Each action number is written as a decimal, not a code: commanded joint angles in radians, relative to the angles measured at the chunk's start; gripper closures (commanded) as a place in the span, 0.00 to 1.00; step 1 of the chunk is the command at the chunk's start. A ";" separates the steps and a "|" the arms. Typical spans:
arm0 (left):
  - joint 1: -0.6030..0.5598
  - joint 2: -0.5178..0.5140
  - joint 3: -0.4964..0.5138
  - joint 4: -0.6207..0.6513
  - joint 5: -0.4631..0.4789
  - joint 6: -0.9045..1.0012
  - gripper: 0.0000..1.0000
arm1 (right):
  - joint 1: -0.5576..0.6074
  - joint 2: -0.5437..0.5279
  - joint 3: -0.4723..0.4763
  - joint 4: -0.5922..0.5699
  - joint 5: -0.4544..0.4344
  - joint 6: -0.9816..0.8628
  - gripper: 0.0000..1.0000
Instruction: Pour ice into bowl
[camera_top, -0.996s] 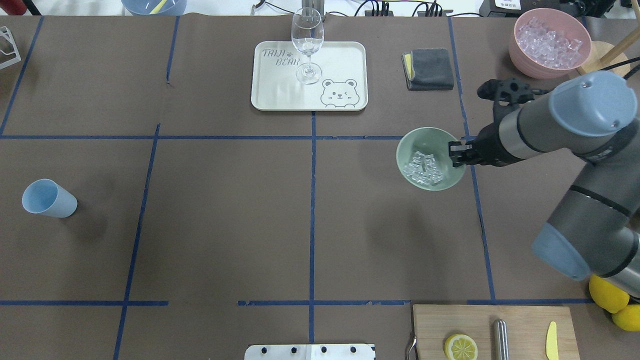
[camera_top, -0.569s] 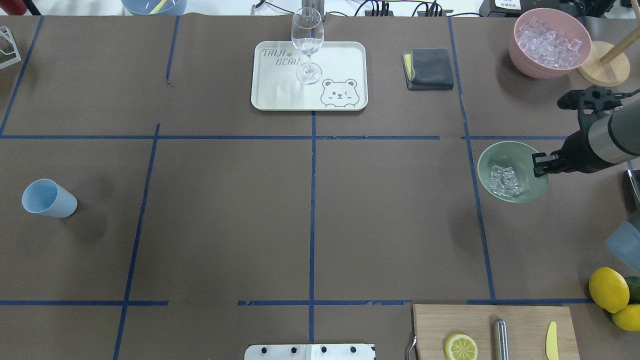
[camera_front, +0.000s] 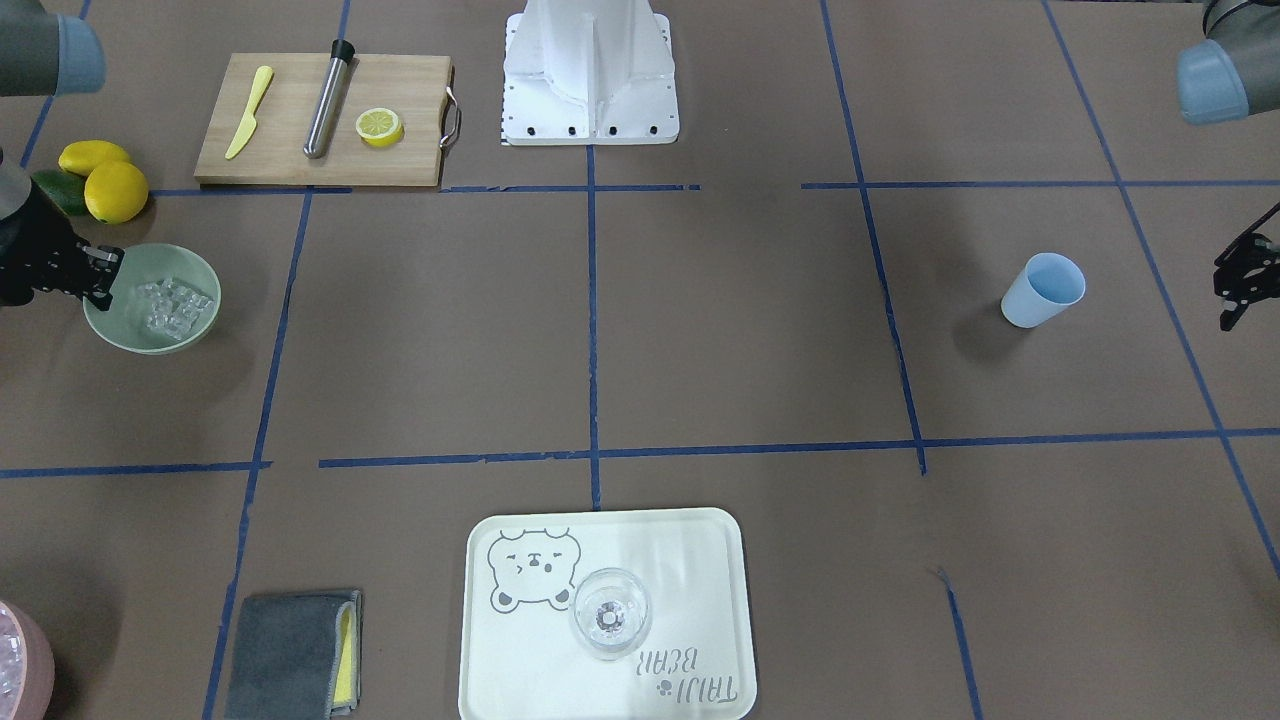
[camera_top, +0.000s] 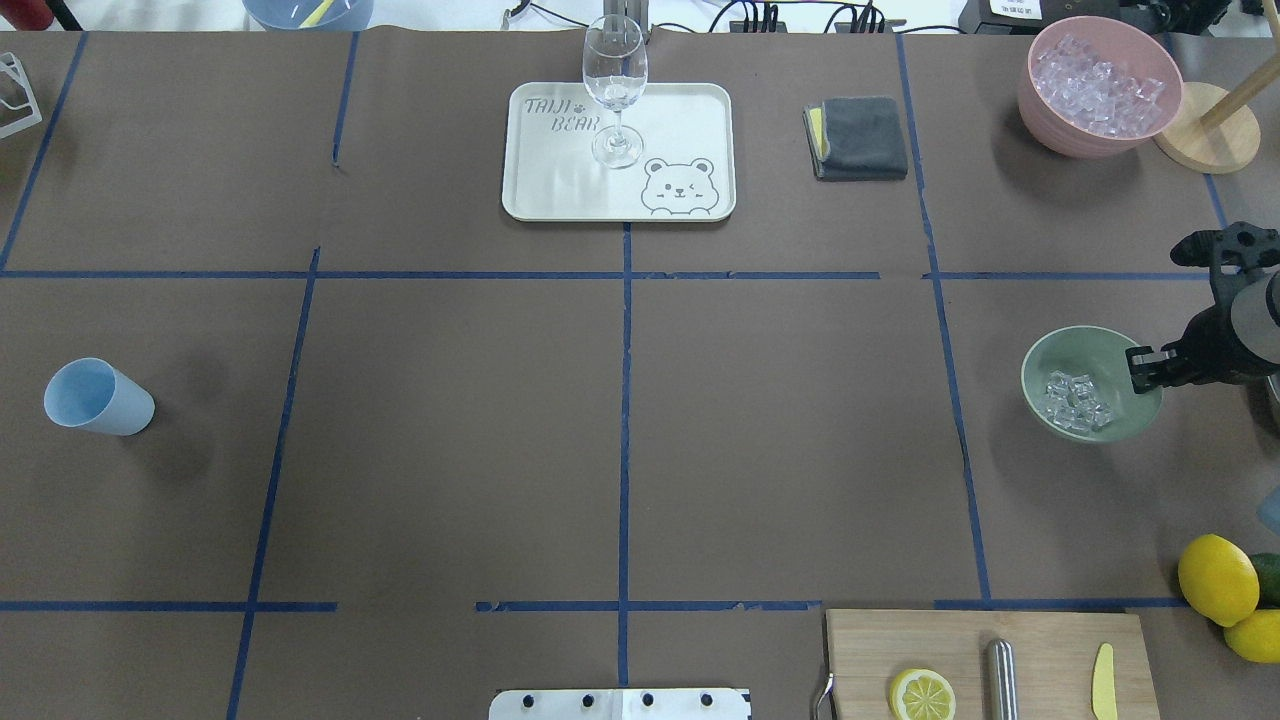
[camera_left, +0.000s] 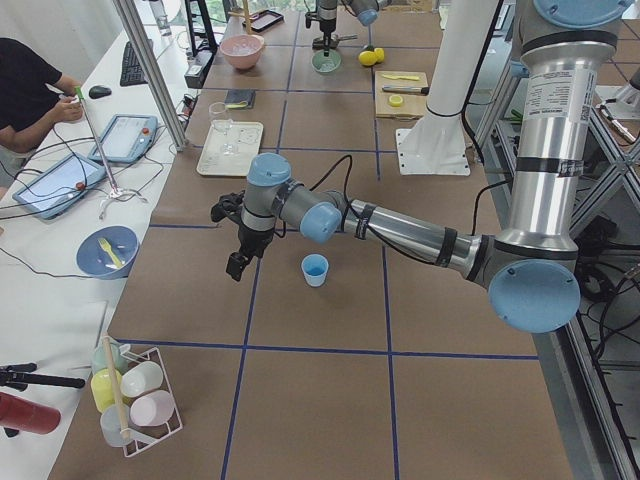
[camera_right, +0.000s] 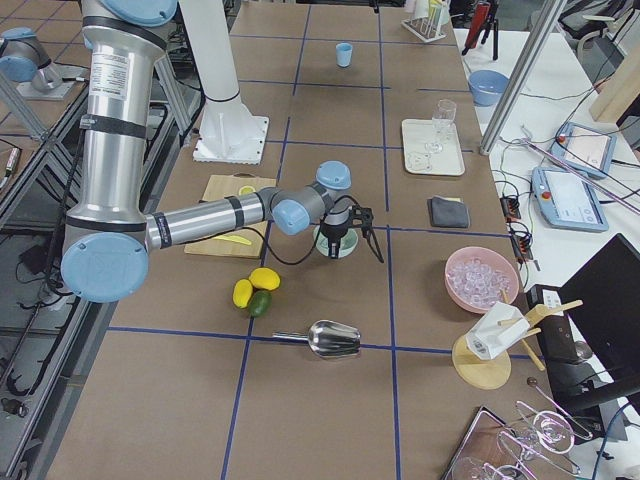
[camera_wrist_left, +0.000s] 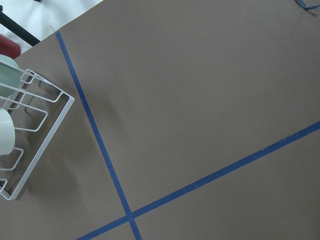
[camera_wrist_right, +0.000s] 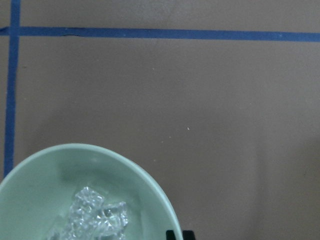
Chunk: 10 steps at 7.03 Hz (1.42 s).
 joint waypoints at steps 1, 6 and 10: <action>0.000 0.000 0.001 0.000 0.000 -0.001 0.00 | 0.015 -0.007 -0.093 0.155 0.022 0.003 1.00; -0.017 -0.008 0.016 0.014 0.001 0.006 0.00 | 0.159 -0.034 -0.080 0.126 0.042 -0.144 0.00; -0.139 -0.078 0.016 0.224 -0.028 0.161 0.00 | 0.416 0.044 -0.027 -0.269 0.139 -0.622 0.00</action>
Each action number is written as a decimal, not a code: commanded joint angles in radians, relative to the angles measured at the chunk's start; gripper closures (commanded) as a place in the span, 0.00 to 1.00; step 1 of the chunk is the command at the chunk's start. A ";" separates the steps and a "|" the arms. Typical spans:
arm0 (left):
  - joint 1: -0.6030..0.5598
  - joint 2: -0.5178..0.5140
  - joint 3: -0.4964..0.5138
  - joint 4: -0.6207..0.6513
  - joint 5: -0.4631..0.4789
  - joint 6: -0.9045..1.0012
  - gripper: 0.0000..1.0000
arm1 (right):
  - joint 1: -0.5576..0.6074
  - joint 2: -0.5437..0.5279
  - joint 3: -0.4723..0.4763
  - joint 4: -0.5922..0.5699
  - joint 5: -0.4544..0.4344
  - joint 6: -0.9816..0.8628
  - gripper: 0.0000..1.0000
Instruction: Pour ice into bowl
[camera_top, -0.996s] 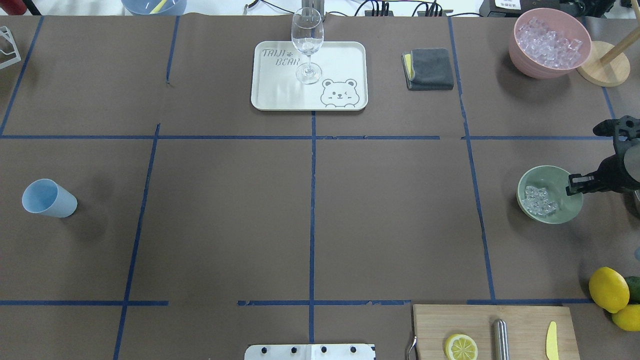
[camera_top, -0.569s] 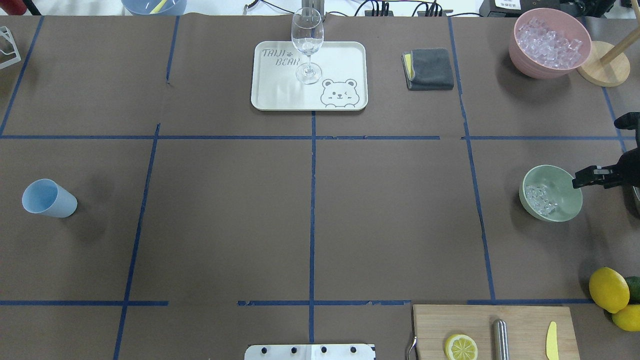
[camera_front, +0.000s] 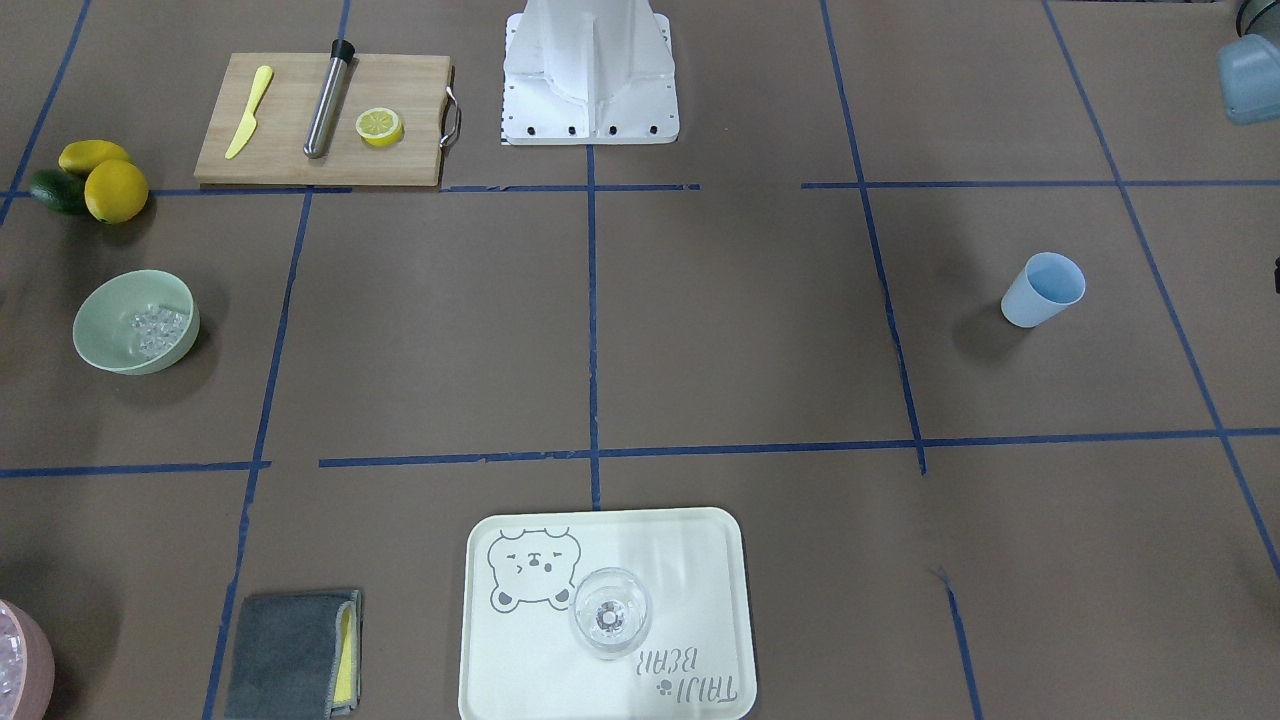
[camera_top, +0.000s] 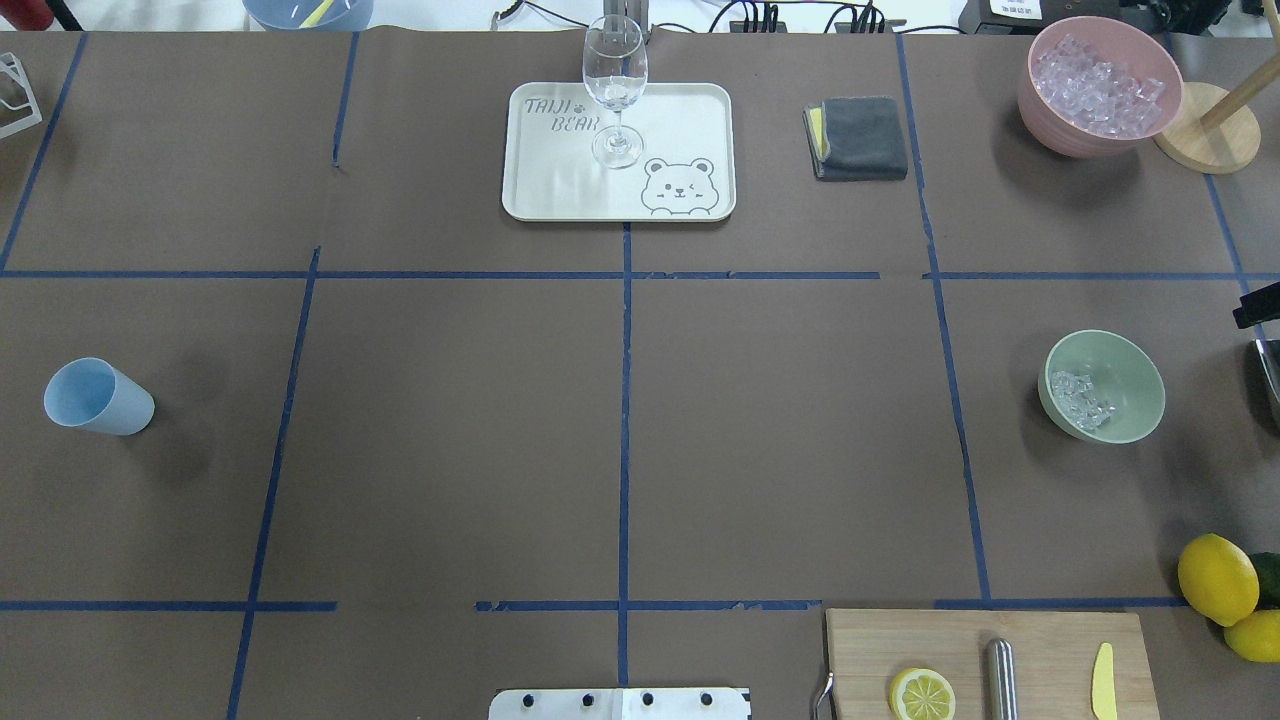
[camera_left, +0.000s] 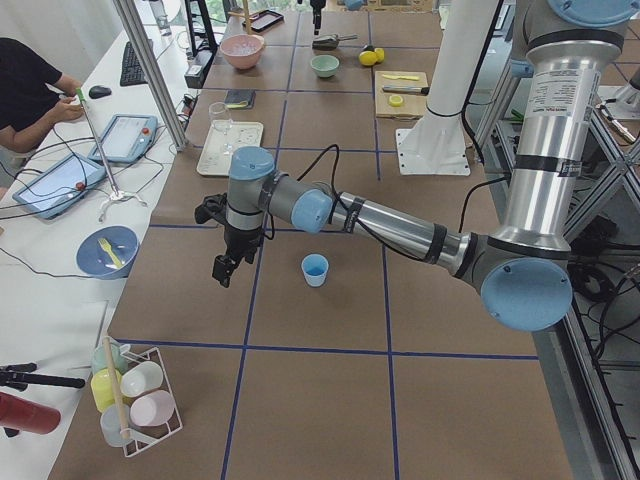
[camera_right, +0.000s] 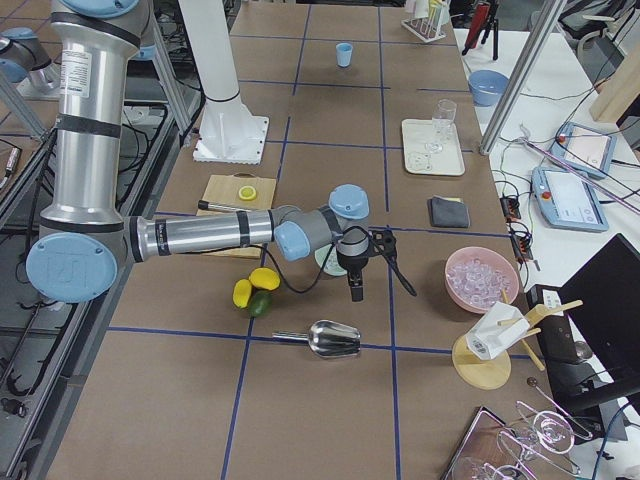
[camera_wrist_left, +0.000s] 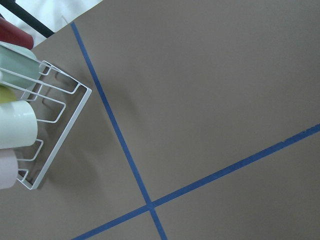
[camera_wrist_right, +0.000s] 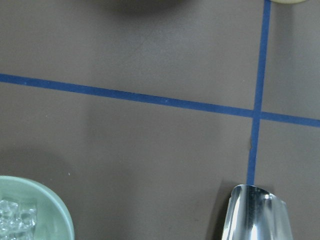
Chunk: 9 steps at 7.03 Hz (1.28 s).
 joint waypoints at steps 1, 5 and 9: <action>-0.073 -0.007 0.021 0.059 -0.110 0.037 0.00 | 0.169 0.008 0.012 -0.144 0.184 -0.172 0.00; -0.159 0.049 0.274 0.038 -0.331 0.261 0.00 | 0.280 -0.053 0.011 -0.155 0.271 -0.231 0.00; -0.161 0.063 0.250 0.038 -0.318 0.167 0.00 | 0.291 -0.057 -0.037 -0.138 0.242 -0.217 0.00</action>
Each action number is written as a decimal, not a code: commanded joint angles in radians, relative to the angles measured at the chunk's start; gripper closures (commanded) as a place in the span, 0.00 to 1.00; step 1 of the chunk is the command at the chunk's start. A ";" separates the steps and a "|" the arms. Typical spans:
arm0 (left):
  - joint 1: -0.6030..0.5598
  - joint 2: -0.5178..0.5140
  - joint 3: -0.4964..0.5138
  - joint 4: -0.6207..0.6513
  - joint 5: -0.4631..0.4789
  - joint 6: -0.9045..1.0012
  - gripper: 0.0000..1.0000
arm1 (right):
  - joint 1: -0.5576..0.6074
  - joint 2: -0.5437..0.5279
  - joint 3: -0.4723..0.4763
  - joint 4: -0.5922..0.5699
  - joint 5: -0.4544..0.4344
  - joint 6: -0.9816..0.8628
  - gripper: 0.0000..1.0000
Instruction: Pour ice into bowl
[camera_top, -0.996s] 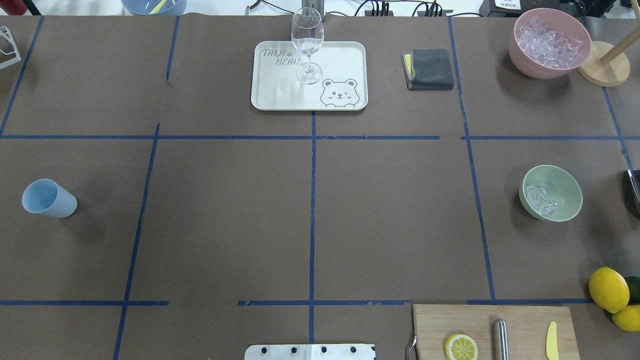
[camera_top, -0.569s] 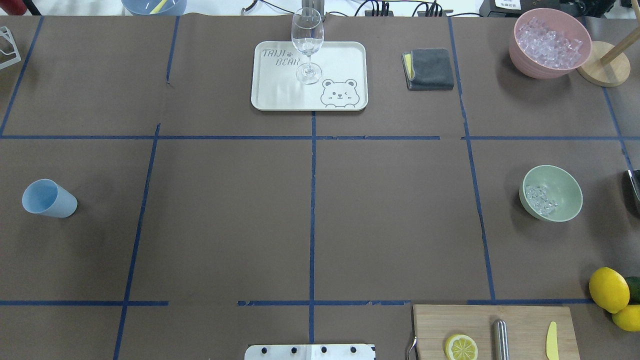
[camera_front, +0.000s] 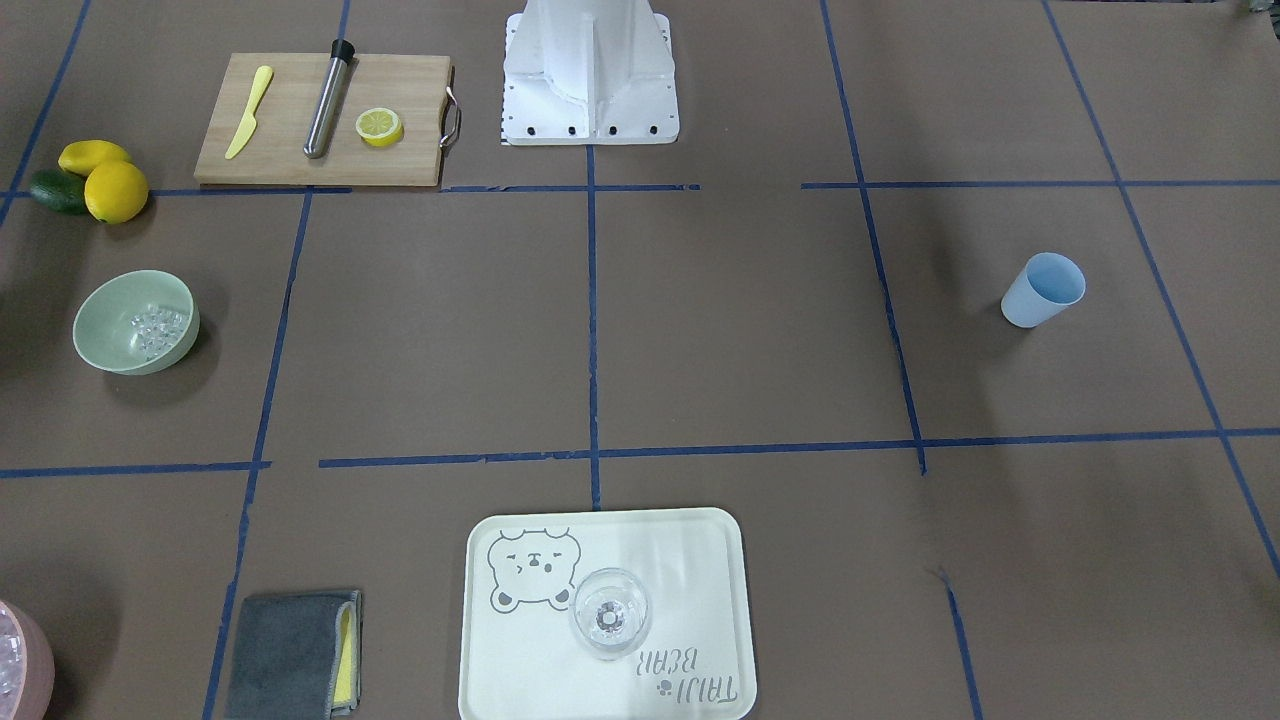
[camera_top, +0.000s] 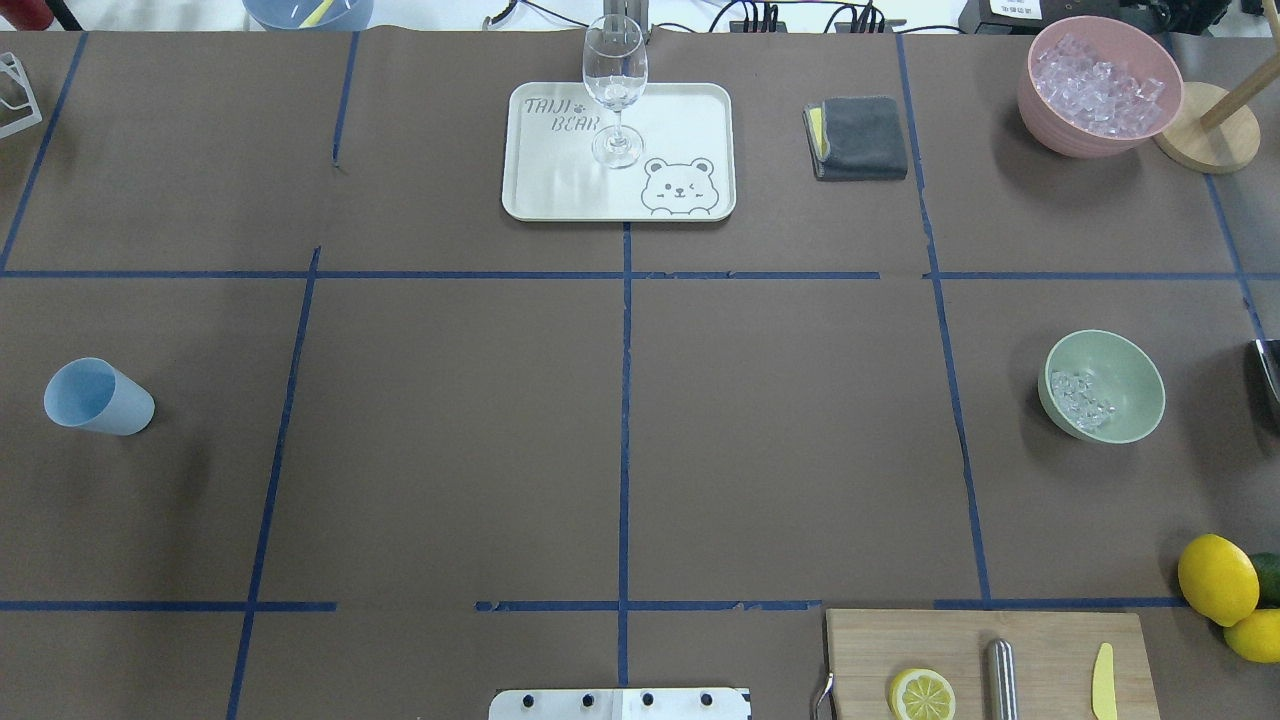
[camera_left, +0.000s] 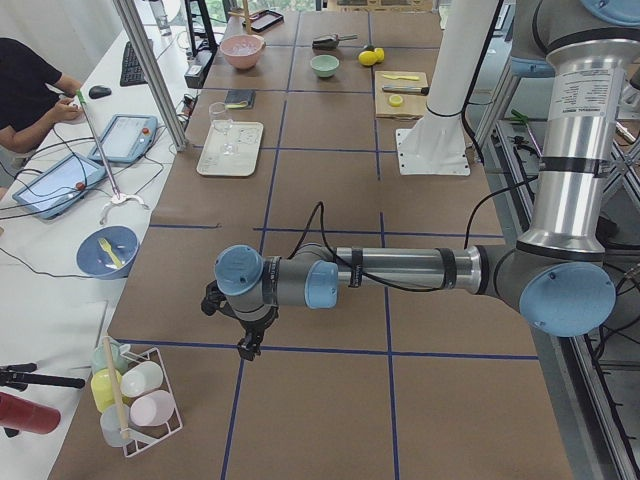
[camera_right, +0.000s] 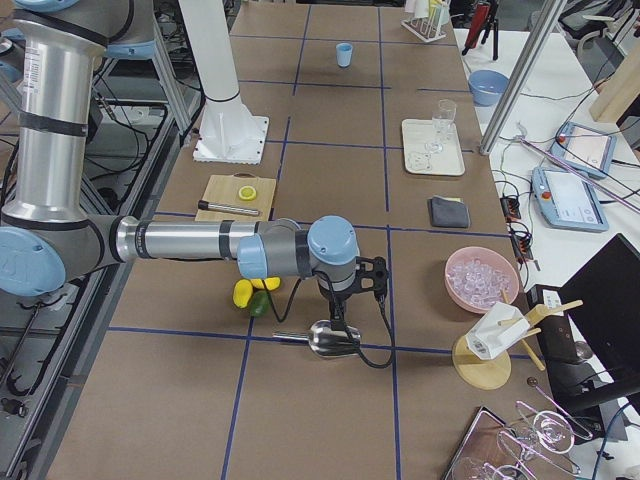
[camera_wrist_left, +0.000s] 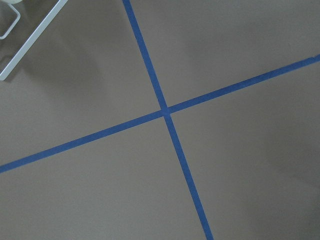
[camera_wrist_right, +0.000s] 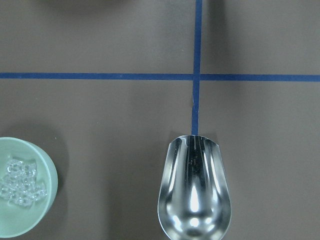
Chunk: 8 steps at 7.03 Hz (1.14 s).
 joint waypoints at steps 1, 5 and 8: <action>-0.001 0.002 -0.040 0.001 0.038 -0.079 0.00 | 0.001 0.012 -0.016 0.002 0.000 0.012 0.00; 0.000 0.023 -0.042 0.001 0.043 -0.104 0.00 | 0.004 0.001 -0.023 0.003 -0.018 0.011 0.00; 0.000 0.022 -0.044 0.001 0.043 -0.104 0.00 | 0.042 0.022 -0.012 0.005 -0.022 0.014 0.00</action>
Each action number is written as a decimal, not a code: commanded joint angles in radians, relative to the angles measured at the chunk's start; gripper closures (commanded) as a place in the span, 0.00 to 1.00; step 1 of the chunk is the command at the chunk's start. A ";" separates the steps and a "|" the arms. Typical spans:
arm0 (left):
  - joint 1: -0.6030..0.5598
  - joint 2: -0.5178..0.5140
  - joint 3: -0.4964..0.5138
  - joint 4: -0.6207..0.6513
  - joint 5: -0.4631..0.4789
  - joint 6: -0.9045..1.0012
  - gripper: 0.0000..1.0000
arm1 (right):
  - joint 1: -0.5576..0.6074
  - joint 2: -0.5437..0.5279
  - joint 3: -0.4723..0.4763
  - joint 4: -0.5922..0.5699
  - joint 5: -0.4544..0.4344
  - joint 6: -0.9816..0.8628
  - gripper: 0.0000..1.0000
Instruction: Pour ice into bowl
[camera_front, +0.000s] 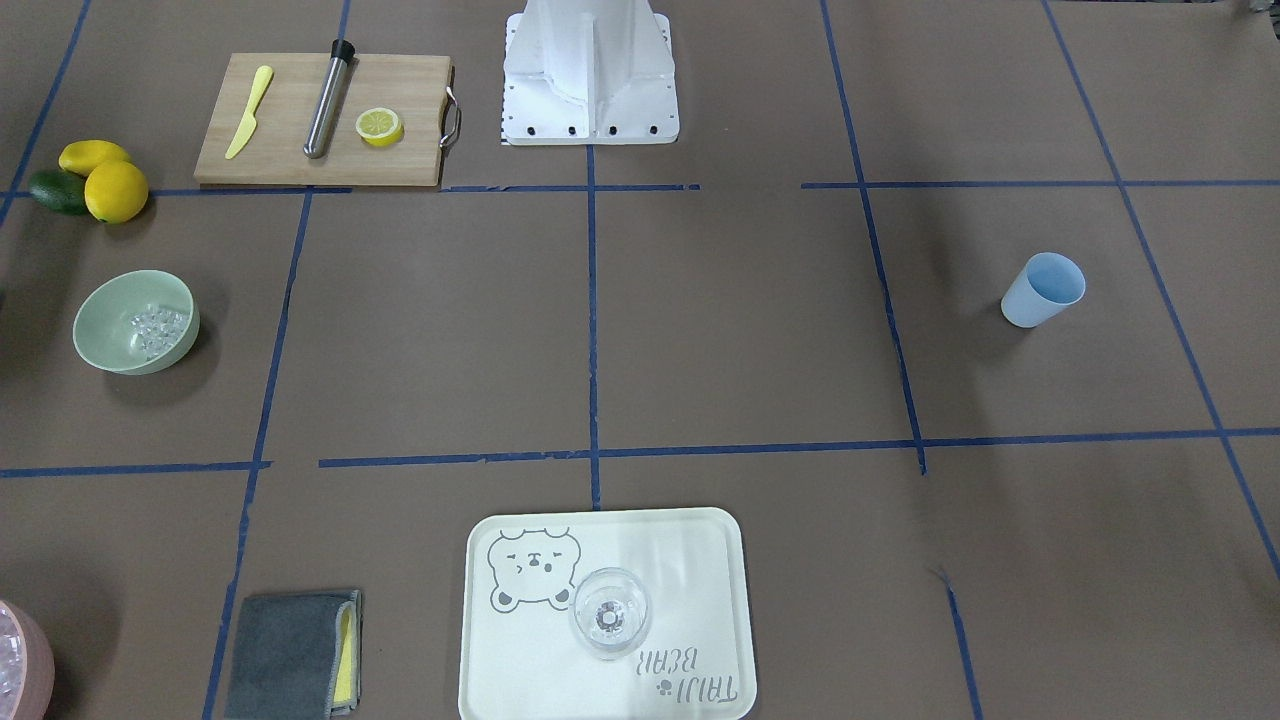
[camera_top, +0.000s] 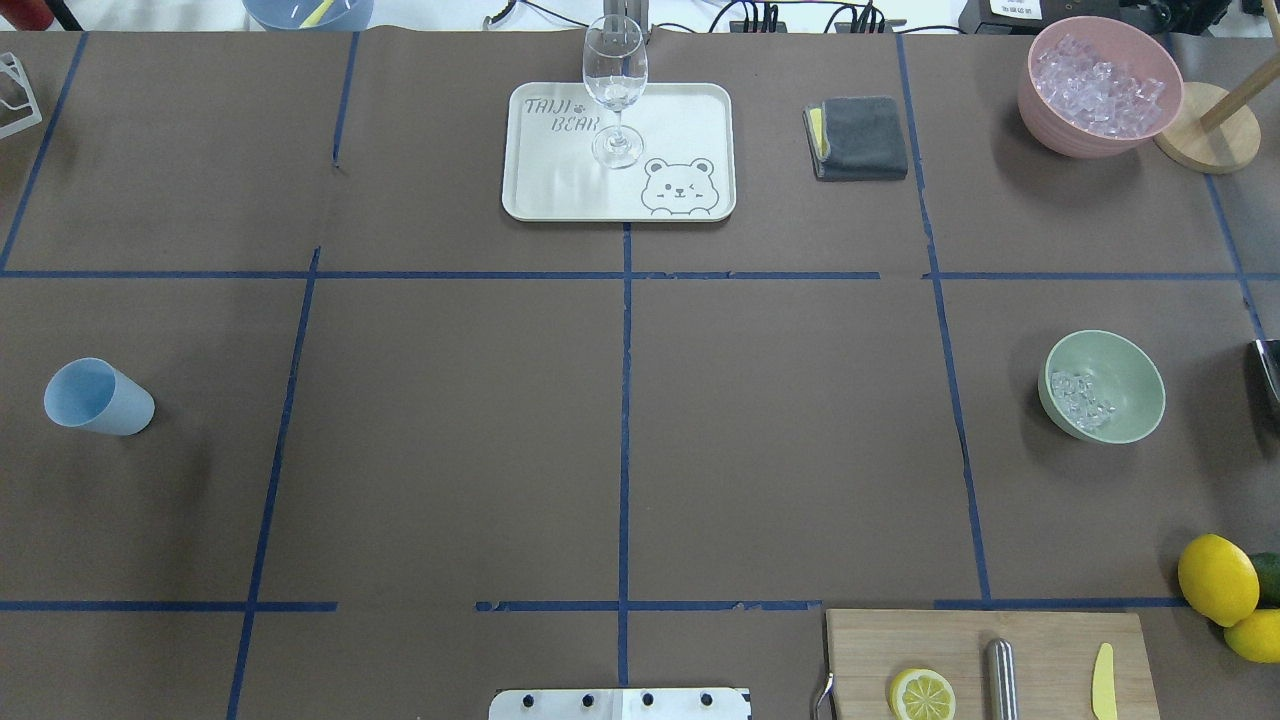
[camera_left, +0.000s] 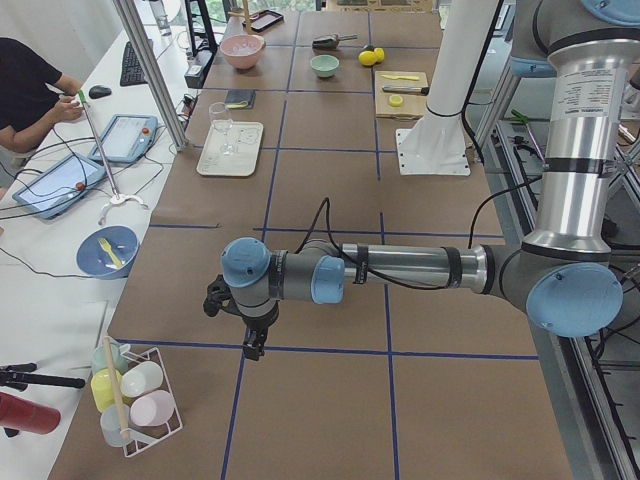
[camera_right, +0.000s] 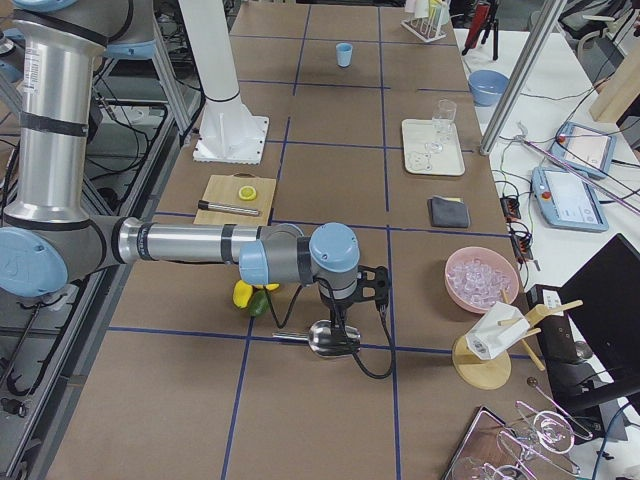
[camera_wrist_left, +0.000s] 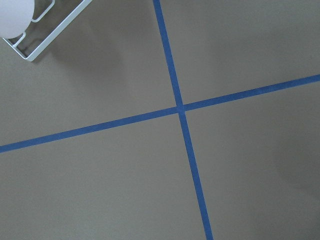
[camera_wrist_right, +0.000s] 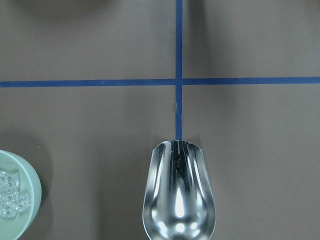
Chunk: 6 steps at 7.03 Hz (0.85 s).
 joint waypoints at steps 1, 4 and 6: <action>0.000 0.000 -0.001 -0.002 0.000 0.000 0.00 | 0.027 0.010 0.006 0.000 0.007 0.002 0.00; 0.000 0.000 -0.001 -0.002 0.000 0.000 0.00 | 0.028 0.010 0.003 0.000 0.007 0.002 0.00; -0.002 -0.002 -0.003 -0.002 0.000 -0.053 0.00 | 0.028 0.010 0.004 0.000 0.007 0.002 0.00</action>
